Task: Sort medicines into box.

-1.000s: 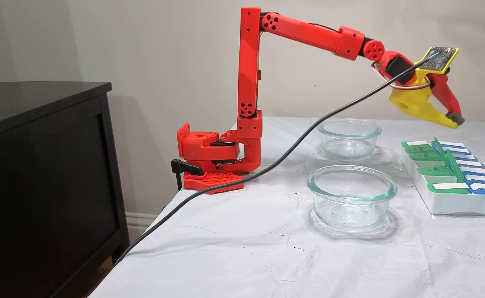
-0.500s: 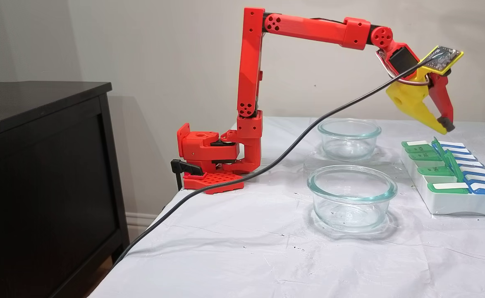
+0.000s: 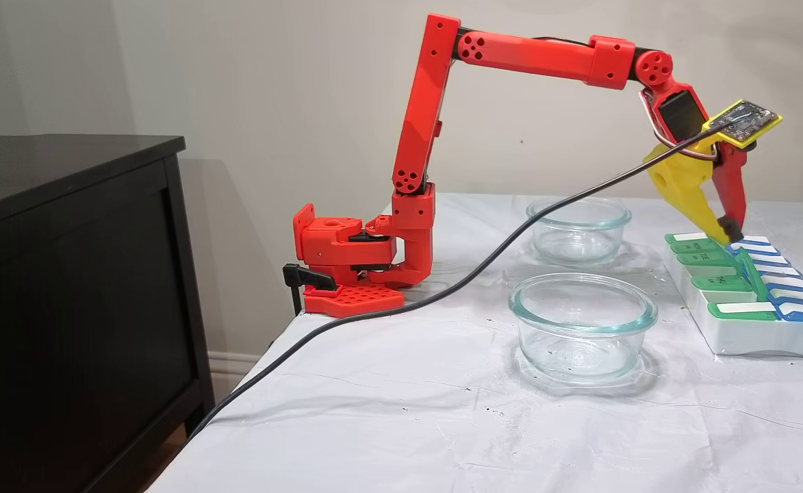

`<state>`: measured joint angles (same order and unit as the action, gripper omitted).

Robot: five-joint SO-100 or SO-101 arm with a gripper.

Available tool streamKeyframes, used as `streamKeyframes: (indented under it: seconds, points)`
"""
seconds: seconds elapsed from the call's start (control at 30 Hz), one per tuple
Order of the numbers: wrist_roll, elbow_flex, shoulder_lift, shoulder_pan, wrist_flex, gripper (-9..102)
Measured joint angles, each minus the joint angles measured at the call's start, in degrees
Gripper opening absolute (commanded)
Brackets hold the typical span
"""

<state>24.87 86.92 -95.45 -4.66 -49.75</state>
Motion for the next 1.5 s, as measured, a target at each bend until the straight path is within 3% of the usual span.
streamKeyframes:
  seconds: [0.37, 0.7, 1.03, 1.23, 1.5]
  points:
    - [2.5, -5.3, 3.8, -0.6, -10.4, 0]
    - [-4.2, -12.7, 10.4, -0.7, -17.4, 0]
    - [-8.3, -13.4, 11.6, -0.9, -18.3, 0]
    - [-7.6, -10.9, 9.8, -0.9, -12.8, 0]
    - [-6.8, 8.9, -3.8, 2.5, 12.1, 0]
